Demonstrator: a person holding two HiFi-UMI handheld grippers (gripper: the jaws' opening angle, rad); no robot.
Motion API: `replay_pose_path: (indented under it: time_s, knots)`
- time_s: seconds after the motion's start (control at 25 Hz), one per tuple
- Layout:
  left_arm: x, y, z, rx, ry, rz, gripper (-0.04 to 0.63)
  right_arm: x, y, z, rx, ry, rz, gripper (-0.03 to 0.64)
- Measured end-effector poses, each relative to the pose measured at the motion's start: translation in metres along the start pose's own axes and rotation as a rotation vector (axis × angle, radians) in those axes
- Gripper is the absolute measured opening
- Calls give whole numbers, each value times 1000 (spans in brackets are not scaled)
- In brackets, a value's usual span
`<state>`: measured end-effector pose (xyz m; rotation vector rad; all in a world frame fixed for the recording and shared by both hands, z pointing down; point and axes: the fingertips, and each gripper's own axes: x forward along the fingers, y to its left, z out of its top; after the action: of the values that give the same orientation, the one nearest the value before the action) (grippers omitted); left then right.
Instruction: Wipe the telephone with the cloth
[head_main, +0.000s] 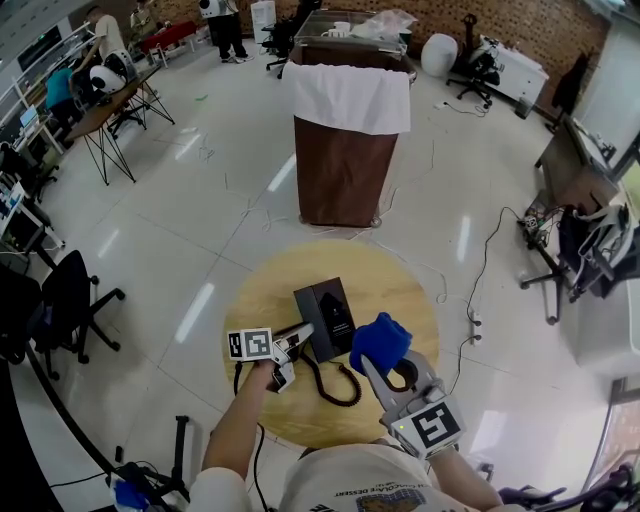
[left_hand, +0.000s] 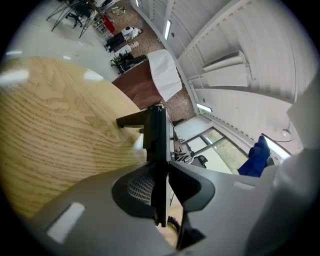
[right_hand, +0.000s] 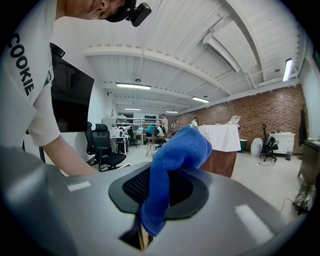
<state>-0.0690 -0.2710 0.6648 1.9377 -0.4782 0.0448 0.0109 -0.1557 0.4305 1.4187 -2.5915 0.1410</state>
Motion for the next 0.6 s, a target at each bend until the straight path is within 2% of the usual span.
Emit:
replay_pose_path:
  time_s: [0.16,0.28,0.44,0.6]
  knots:
    - [-3,8,0,22,-17,57,108,2,5,-3,3,-3,17,60]
    - [-8,9,0,49,-39,99,111,0,7,-3,1,-6,24,60]
    - [-27,-7,16,214,-160,172,110,-5,7,-2,1,-7,33,60]
    - [-45,-46,19,342,-235,182,110,-8,11,-1,3,-22,48,60]
